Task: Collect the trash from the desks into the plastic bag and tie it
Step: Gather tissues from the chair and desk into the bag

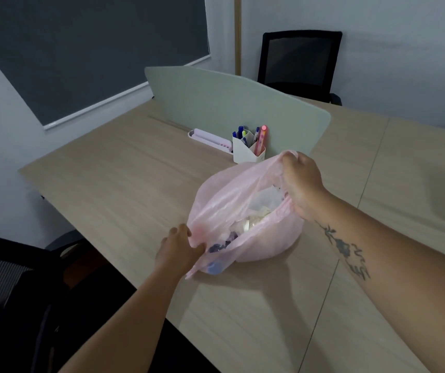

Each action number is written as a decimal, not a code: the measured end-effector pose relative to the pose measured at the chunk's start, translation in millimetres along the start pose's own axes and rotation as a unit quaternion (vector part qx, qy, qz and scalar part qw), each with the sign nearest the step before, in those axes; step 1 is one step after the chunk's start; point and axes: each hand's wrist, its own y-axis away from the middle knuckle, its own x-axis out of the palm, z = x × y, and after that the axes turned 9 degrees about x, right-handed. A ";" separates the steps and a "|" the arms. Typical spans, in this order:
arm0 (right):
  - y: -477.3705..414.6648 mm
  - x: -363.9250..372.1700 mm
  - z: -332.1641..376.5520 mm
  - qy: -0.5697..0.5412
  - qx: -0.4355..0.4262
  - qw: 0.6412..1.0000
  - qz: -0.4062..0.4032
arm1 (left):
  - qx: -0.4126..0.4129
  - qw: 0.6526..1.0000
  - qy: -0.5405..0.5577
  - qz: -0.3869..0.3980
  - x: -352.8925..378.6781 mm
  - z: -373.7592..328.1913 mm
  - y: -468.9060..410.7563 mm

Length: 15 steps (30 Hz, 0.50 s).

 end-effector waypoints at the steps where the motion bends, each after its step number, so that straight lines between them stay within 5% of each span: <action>1: -0.7 -1.8 -1.2 -0.002 0.001 1.000 -0.001 | -0.001 1.000 0.022 0.005 4.2 3.9 0.6; 6: -1.7 -9.5 4.0 0.014 -0.011 1.000 -0.007 | 0.061 0.998 -0.014 0.011 19.8 19.2 1.7; 9: -8.2 -25.0 8.3 0.178 -0.087 0.980 -0.002 | -0.016 0.985 0.101 -0.137 -1.7 18.7 -15.6; 12: -14.9 -39.7 17.1 0.338 -0.197 0.917 -0.080 | -0.067 0.925 0.208 -0.312 -59.9 5.9 -39.1; 15: -13.8 -35.2 30.2 0.340 -0.243 0.898 -0.136 | 0.018 0.933 0.174 -0.315 -111.0 -20.5 -50.2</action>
